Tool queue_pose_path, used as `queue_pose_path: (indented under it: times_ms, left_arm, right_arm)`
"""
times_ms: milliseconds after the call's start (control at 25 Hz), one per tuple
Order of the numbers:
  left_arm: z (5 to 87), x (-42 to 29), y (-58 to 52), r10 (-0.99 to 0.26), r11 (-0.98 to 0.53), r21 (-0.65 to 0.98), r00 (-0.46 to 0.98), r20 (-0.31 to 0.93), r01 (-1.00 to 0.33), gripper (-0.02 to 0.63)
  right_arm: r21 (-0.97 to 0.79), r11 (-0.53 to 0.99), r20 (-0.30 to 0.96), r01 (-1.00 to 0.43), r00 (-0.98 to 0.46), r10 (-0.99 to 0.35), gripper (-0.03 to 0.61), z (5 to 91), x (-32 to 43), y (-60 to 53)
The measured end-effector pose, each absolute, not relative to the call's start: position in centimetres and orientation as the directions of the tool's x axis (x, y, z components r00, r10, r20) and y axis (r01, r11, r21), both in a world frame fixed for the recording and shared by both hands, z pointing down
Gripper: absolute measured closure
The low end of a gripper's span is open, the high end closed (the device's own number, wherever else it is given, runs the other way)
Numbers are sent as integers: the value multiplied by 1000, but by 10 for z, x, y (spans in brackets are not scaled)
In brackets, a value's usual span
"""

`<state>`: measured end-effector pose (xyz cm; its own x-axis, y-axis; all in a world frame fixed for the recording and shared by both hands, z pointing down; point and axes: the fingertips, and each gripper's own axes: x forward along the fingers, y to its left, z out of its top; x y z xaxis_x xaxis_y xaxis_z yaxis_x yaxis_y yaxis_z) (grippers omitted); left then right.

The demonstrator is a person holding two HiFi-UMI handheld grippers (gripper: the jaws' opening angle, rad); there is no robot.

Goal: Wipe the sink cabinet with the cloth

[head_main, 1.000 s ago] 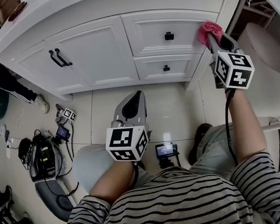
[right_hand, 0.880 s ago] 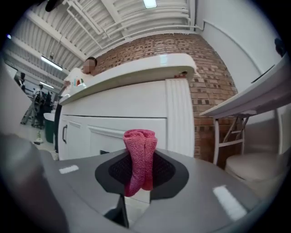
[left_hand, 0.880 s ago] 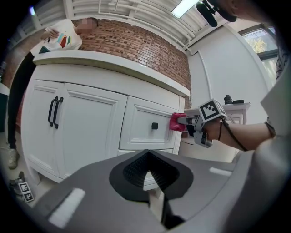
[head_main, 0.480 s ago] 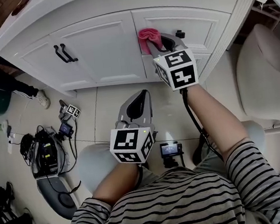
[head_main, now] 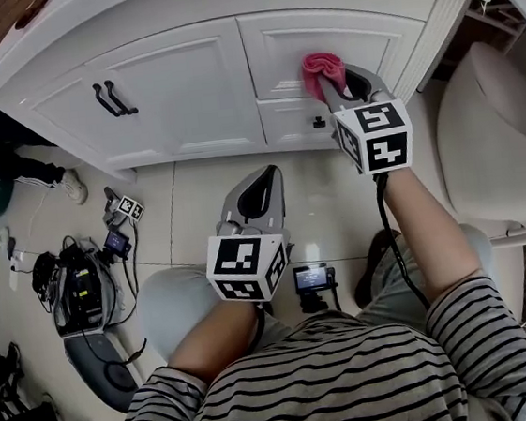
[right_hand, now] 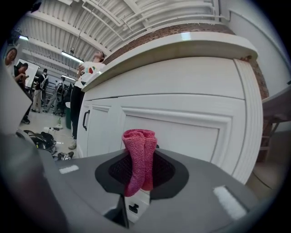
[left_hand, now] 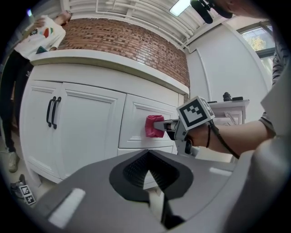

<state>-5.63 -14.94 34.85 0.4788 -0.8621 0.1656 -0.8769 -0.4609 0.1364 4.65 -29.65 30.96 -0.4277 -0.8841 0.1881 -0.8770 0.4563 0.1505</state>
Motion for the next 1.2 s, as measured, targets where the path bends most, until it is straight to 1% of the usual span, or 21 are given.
queue_pose_path:
  times_ms: [160, 280, 360, 520, 600, 640, 720, 840, 960, 1080, 1200]
  left_arm:
    - [355, -42, -147, -849, -483, 108, 495, 187, -869, 614]
    - [355, -39, -147, -848, -487, 92, 495, 191, -869, 614]
    - [356, -41, -148, -851, -481, 94, 490, 191, -872, 614]
    - [353, -43, -149, -853, -474, 119, 489, 182, -872, 614]
    - [349, -43, -149, -852, -478, 132, 495, 169, -868, 614]
    - [347, -42, -148, -851, -482, 137, 500, 162, -865, 614]
    - [343, -40, -146, -848, -490, 140, 508, 150, -860, 614]
    - [342, -43, -146, -851, -487, 144, 505, 145, -861, 614]
    - [344, -52, -149, -862, -465, 149, 485, 150, -872, 614]
    - [346, -61, -150, -871, -448, 147, 468, 152, -882, 614]
    - [345, -64, -149, -872, -446, 150, 466, 149, -882, 614]
  right_arm:
    - [155, 422, 197, -893, -391, -899, 491, 314, 83, -297]
    - [124, 326, 212, -937, -296, -931, 492, 321, 131, -304]
    - [86, 288, 216, -954, -264, -940, 488, 320, 158, -304]
    - [74, 184, 211, -980, -165, -964, 491, 316, 199, -289]
    - [37, 158, 213, -987, -147, -966, 492, 318, 206, -283]
    - [25, 176, 210, -984, -167, -963, 492, 319, 199, -280]
    - [21, 267, 202, -963, -258, -945, 491, 324, 160, -277]
    - [27, 454, 207, -891, -439, -874, 491, 343, 69, -280]
    - [48, 582, 205, -812, -562, -801, 491, 359, -15, -290]
    - [101, 631, 206, -769, -605, -770, 491, 365, -59, -301]
    - [138, 597, 226, -790, -561, -796, 491, 373, -39, -311]
